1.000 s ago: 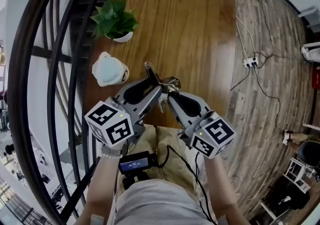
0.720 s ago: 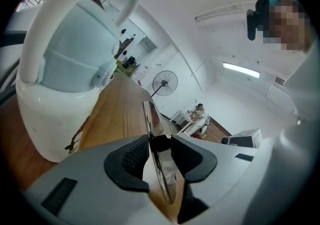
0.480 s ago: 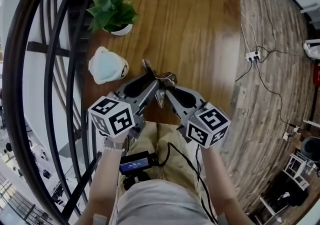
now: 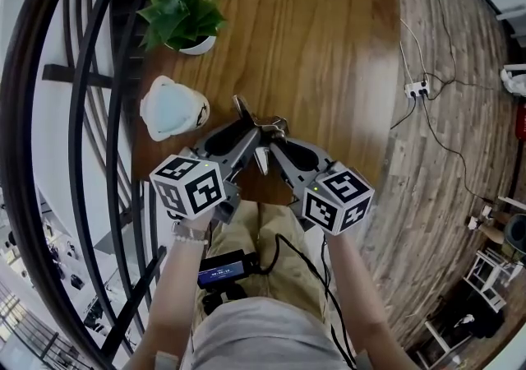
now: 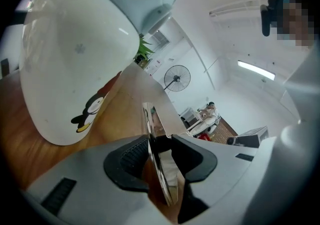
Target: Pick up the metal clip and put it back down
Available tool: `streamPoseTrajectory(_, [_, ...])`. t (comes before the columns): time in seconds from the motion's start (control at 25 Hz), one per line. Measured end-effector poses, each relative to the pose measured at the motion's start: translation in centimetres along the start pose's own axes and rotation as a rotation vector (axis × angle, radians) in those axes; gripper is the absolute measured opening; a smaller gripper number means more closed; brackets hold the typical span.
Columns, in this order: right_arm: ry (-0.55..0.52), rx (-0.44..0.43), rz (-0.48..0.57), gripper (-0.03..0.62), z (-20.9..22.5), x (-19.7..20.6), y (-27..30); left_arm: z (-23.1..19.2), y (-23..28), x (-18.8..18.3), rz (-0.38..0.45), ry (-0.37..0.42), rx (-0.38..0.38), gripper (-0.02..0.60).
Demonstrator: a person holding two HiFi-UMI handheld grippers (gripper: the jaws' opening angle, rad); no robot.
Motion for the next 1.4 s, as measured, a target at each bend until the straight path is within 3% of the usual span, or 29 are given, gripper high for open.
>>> streamPoseTrajectory(0.32, [0.016,0.009,-0.015,0.043,0.4,0.0,0.3,-1.0,-0.2,0.1,-0.013,-0.002,-0.060,0.149])
streamPoseTrajectory(0.56, [0.012,0.014,-0.041,0.043,0.8,0.2,1.1,-1.4,-0.8,0.5,0.007,-0.033,-0.069,0.149])
streamPoseTrajectory(1.28, [0.071,-0.012,-0.032,0.052,1.3,-0.3,3.2,-1.8,-1.6,0.7,0.020,-0.013,-0.068,0.149])
streamPoseTrajectory(1.4, [0.102,-0.033,-0.023,0.097,1.3,-0.2,3.1,-1.7,-2.0,0.6,0.026,-0.010,-0.064,0.149])
Point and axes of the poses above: the fingertips, and each gripper's own axes: y forward along the fingers, z to its right, x out of its underside, the point moved 10 cm from there along -y, backward along the fingers, and after that the axes turned 15 degrees about -z, right-handed, at the moved point
